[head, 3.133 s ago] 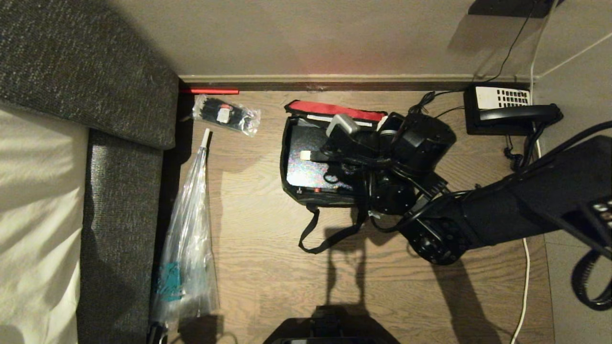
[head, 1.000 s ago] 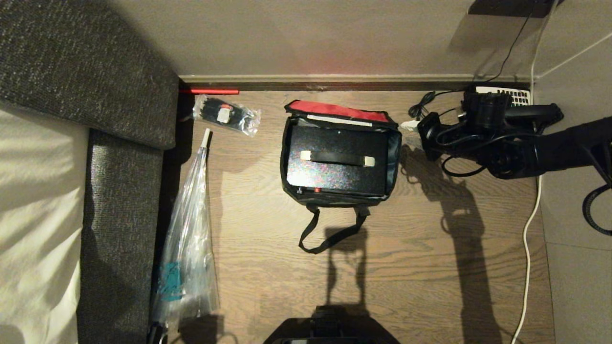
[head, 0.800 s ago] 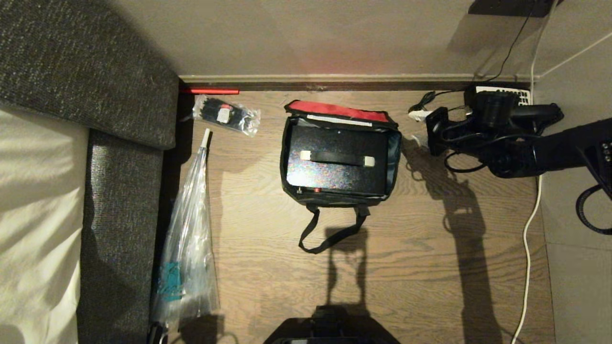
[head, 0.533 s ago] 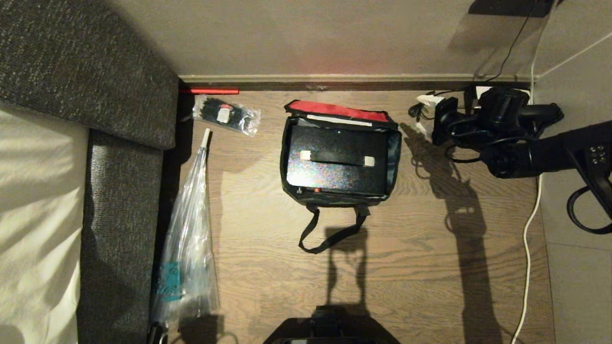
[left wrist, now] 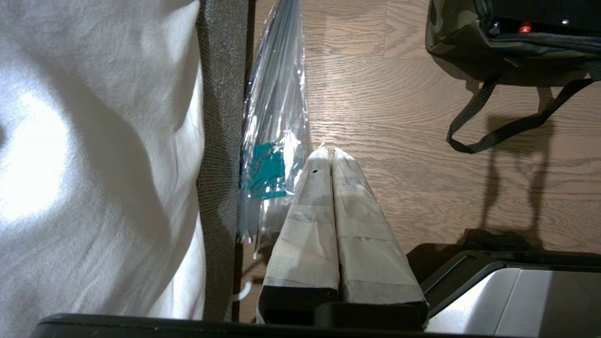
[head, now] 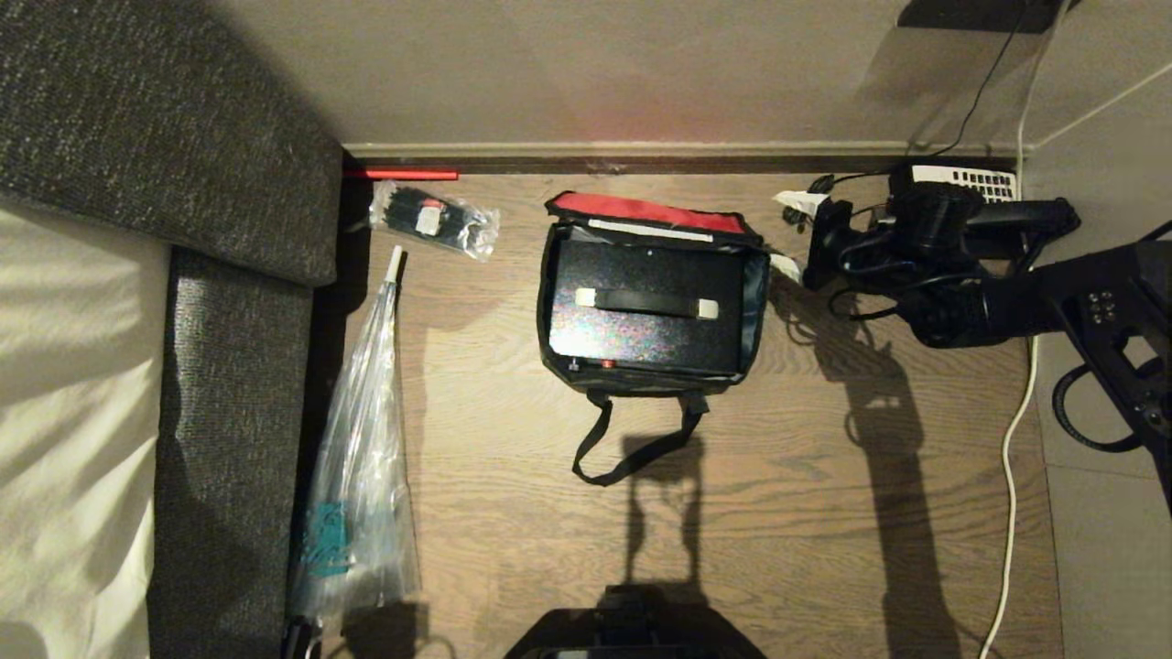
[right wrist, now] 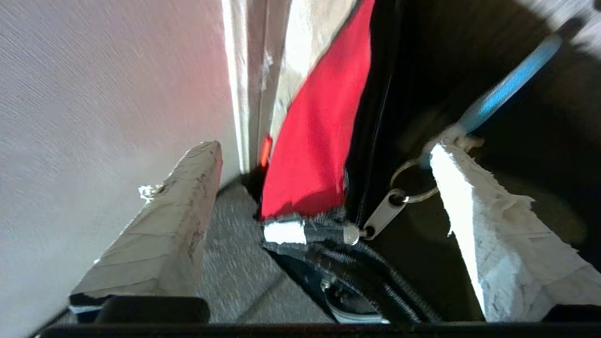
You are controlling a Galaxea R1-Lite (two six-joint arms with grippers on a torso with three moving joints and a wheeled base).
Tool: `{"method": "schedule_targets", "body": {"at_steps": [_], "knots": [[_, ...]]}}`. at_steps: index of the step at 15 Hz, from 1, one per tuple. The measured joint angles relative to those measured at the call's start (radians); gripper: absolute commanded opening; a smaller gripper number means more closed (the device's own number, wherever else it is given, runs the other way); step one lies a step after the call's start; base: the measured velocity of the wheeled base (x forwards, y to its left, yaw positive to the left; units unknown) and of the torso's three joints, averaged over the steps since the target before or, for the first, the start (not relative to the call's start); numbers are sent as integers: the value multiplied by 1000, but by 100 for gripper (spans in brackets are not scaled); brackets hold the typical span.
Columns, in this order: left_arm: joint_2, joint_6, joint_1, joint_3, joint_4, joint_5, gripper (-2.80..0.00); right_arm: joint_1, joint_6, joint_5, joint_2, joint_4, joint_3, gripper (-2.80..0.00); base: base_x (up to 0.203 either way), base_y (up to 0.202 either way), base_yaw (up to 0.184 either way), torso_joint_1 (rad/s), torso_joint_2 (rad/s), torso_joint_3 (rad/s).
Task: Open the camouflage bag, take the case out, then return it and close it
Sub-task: Close the top of the storage box
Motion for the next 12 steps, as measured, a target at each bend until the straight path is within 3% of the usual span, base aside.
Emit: {"method": "schedule_targets", "body": {"at_steps": [5, 9, 12], "knots": [[0, 0, 0, 0, 0, 0, -280, -21, -8, 76, -95, -33, 166, 0, 0, 0, 0, 0, 0, 0], [0, 0, 0, 0, 0, 0, -280, -19, -24, 105, -201, -211, 408, 0, 0, 0, 0, 0, 0, 0], [0, 0, 0, 0, 0, 0, -280, -21, -49, 120, -253, -259, 478, 0, 0, 0, 0, 0, 0, 0]]}}
